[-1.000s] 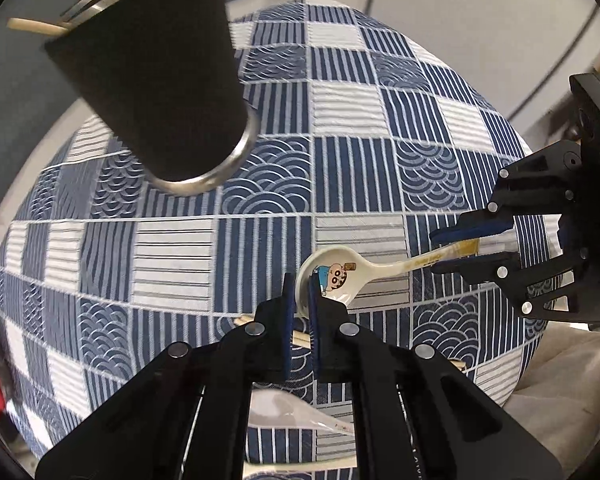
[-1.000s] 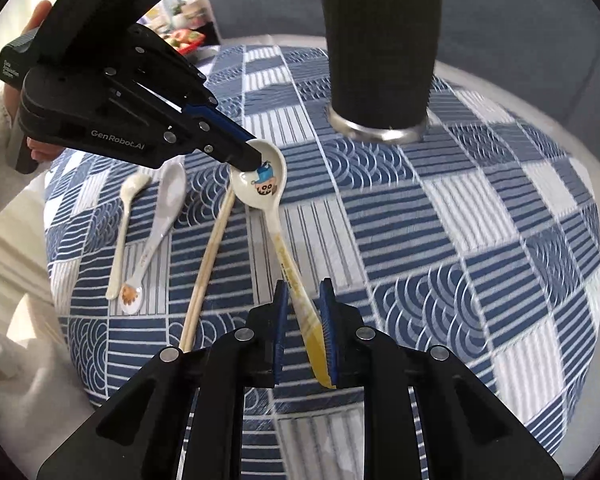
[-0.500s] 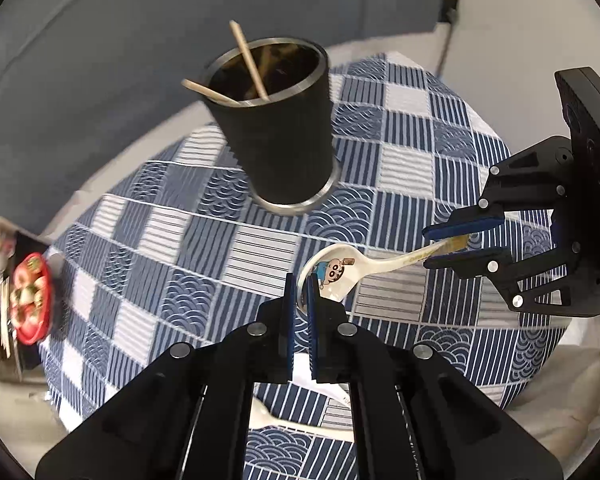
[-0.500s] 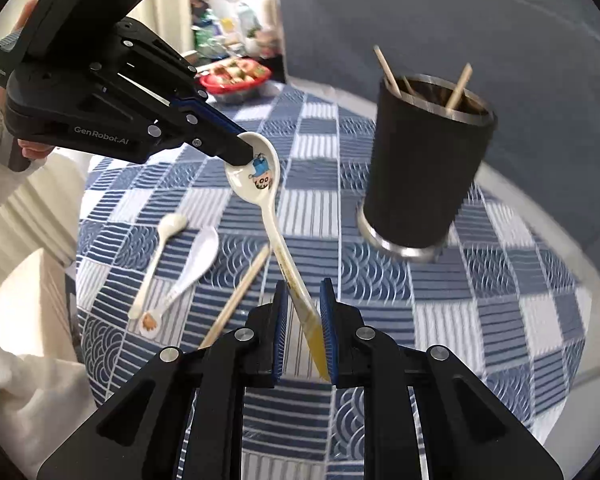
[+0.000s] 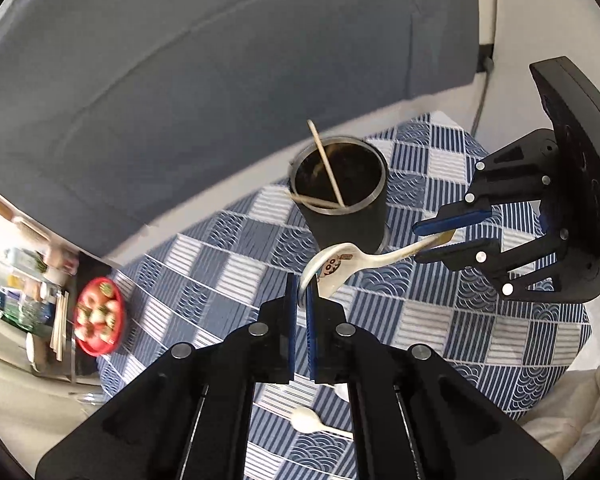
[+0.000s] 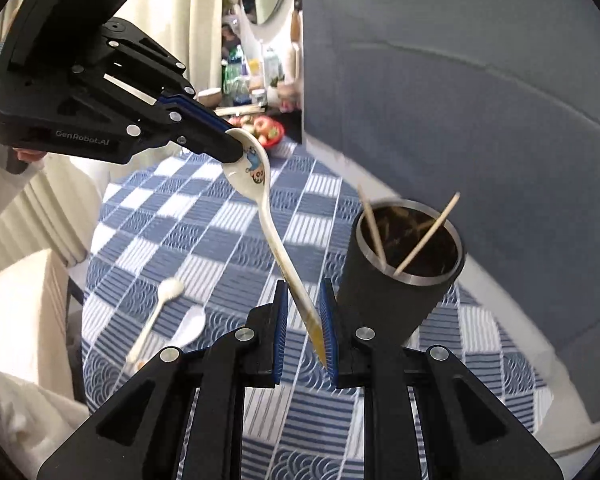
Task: Organize utensils
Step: 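Carry the cartoon spoon with the right tool and lower its handle into the black cup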
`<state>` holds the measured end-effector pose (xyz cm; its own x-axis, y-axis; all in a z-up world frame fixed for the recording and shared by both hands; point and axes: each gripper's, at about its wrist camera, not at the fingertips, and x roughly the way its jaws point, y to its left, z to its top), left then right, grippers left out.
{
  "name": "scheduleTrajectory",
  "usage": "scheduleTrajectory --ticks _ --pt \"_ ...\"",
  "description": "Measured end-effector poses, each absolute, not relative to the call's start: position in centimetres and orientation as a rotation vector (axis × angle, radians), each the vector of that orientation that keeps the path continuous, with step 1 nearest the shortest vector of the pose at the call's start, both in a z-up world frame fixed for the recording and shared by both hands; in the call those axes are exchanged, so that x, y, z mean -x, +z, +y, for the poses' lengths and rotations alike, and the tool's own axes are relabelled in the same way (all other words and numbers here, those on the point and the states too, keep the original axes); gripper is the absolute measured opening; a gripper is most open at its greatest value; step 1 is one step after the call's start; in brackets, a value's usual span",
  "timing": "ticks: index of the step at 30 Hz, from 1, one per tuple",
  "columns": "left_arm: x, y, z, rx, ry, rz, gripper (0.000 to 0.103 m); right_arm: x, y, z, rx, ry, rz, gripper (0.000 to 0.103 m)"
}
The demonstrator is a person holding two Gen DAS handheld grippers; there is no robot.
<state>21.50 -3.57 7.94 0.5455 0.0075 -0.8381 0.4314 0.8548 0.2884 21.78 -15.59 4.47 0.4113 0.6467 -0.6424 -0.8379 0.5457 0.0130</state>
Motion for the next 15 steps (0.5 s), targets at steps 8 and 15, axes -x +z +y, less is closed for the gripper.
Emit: scheduleTrajectory --ticks 8,15 --pt "-23.0 12.2 -4.0 -0.580 -0.240 0.879 0.005 -23.5 8.2 -15.7 0.313 0.935 0.563 0.015" --pt "-25.0 14.8 -3.9 -0.631 -0.232 0.839 0.005 -25.3 10.3 -15.1 0.296 0.932 0.510 0.013"
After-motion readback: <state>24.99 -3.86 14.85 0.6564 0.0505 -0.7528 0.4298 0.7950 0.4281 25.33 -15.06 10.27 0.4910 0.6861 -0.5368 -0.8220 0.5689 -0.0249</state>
